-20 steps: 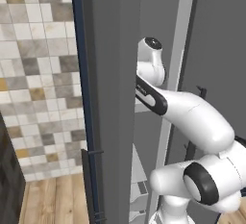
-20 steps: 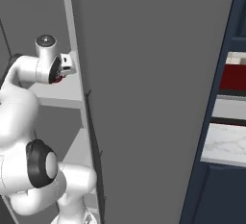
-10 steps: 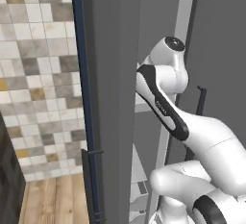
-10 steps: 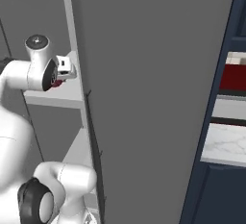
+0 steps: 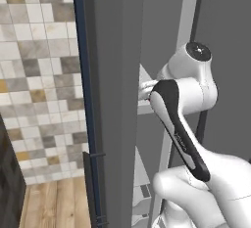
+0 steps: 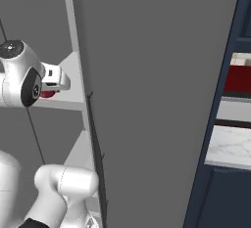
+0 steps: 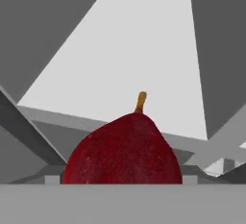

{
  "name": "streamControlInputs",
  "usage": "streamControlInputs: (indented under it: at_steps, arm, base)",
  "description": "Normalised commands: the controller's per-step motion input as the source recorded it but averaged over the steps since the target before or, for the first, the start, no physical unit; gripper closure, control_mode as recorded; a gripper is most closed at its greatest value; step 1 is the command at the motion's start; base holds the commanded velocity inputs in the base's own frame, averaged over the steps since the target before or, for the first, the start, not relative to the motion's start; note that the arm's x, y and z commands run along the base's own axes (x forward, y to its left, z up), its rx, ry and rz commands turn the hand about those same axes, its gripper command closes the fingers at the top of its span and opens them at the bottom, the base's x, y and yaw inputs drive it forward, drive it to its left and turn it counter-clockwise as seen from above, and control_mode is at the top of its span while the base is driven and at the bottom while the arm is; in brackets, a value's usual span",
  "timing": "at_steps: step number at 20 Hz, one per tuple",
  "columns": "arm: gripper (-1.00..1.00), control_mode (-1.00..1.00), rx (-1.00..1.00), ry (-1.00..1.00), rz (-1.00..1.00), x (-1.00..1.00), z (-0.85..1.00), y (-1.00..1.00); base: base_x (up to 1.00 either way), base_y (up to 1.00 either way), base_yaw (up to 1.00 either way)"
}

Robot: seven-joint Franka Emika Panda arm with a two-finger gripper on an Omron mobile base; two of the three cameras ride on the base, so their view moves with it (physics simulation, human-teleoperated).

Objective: Take the broccoli, pear, and lemon from the freezer and place them in the bowl on the counter.

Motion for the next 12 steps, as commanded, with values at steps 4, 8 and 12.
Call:
streamControlInputs:
  at_steps: [4, 8, 12]
  arm:
    - [1.00, -1.00, 0.00, 0.02, -0.13, -0.87, 0.37, -0.56]
    - [1.00, -1.00, 0.00, 0.07, -0.12, -0.91, 0.27, -0.71]
    - [1.00, -1.00, 0.00, 0.05, -0.08, -0.84, 0.09, -0.76]
  base:
    - [0.00, 0.00, 0.00]
    - [0.00, 0.00, 0.00]
    - [0.00, 0.00, 0.00]
